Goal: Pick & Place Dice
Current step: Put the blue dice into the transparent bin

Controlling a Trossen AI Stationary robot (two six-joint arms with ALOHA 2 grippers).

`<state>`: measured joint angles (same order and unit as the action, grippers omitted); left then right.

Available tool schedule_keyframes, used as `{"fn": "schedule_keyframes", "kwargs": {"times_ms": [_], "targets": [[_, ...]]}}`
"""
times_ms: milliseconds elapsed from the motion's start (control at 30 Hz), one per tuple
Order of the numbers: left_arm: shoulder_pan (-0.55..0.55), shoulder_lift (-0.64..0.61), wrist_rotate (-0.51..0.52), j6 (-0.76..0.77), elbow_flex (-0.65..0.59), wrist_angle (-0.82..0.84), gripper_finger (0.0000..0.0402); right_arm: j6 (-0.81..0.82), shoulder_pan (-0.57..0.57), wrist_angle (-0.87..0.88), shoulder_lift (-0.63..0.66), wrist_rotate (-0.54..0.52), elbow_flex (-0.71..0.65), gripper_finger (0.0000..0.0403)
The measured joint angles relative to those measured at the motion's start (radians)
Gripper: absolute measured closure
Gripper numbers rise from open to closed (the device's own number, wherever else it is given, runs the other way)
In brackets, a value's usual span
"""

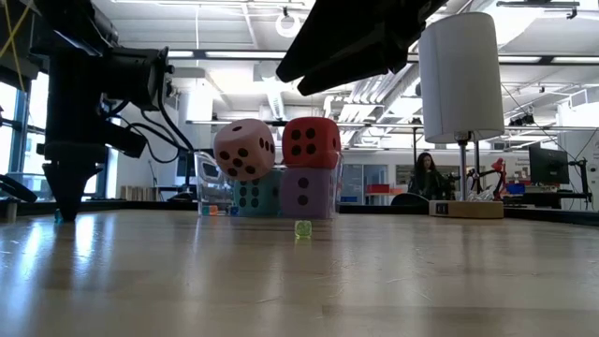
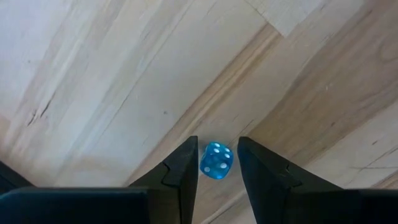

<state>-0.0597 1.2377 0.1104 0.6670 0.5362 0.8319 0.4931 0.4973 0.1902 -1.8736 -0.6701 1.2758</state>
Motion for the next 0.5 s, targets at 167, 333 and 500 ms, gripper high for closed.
{"fn": "schedule_keyframes", "kwargs": {"times_ms": [167, 333, 500], "targets": [[0.000, 0.000, -0.008, 0.000, 0.000, 0.011, 0.0289, 0.000, 0.000, 0.000, 0.000, 0.000, 0.000, 0.0188], [0.000, 0.000, -0.023, 0.008, 0.000, 0.017, 0.0289, 0.000, 0.000, 0.000, 0.000, 0.000, 0.000, 0.0188], [0.000, 0.000, -0.024, 0.008, 0.000, 0.020, 0.0292, 0.000, 0.000, 0.000, 0.000, 0.000, 0.000, 0.0188]]}}
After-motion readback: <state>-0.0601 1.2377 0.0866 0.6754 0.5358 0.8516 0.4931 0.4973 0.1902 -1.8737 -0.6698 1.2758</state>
